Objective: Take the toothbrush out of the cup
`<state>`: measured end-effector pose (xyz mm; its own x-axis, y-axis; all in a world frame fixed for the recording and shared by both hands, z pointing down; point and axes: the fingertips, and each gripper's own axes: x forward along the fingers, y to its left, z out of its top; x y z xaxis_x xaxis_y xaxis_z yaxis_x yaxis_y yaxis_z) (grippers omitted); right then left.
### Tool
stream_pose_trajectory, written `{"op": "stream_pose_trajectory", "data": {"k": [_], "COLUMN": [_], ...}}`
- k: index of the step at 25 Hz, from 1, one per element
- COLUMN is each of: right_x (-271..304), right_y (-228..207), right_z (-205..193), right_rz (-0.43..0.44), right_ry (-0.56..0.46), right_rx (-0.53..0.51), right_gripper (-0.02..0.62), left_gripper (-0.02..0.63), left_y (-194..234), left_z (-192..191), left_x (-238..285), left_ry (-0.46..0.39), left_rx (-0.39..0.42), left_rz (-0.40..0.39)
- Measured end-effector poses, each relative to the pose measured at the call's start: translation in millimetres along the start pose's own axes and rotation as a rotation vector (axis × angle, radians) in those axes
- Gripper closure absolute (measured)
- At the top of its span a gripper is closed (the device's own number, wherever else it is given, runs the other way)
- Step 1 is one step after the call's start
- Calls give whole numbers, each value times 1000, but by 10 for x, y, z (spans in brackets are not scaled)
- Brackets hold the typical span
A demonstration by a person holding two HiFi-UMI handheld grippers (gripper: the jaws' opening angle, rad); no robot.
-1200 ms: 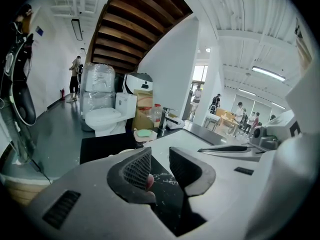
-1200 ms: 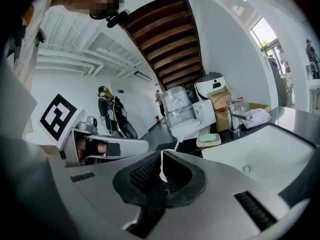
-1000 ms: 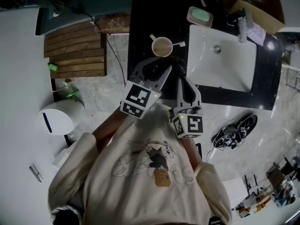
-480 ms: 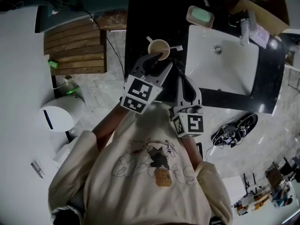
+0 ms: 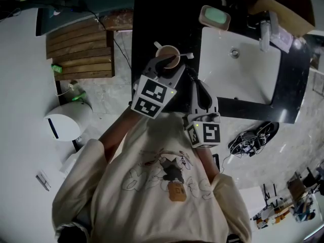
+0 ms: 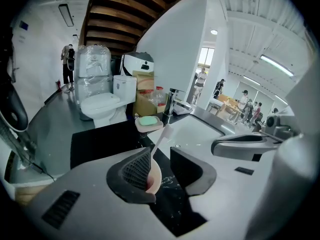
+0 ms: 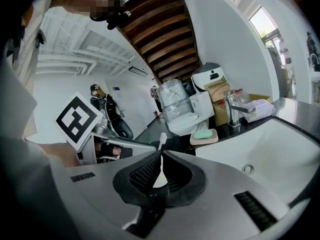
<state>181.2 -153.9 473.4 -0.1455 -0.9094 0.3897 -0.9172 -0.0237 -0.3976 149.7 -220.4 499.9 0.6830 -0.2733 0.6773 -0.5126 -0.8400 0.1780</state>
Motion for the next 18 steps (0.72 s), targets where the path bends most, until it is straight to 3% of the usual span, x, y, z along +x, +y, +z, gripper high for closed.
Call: {"op": "stream_pose_trajectory", "data": {"k": [7, 13, 18], "right_x": [26, 35, 40], "right_y": [-87, -147, -174], "right_z": [-6, -17, -9], "right_rz": [-7, -16, -16], "right_ry": [9, 14, 13], "right_rx": [14, 26, 33], "right_gripper": [572, 572, 572], "left_gripper": [486, 497, 512], "left_y": [26, 23, 25], "left_z": [-42, -54, -33], "left_x": [129, 182, 223], "left_ry": [59, 102, 106], "left_rx": [70, 214, 251], "left_rz": [5, -9, -16]}}
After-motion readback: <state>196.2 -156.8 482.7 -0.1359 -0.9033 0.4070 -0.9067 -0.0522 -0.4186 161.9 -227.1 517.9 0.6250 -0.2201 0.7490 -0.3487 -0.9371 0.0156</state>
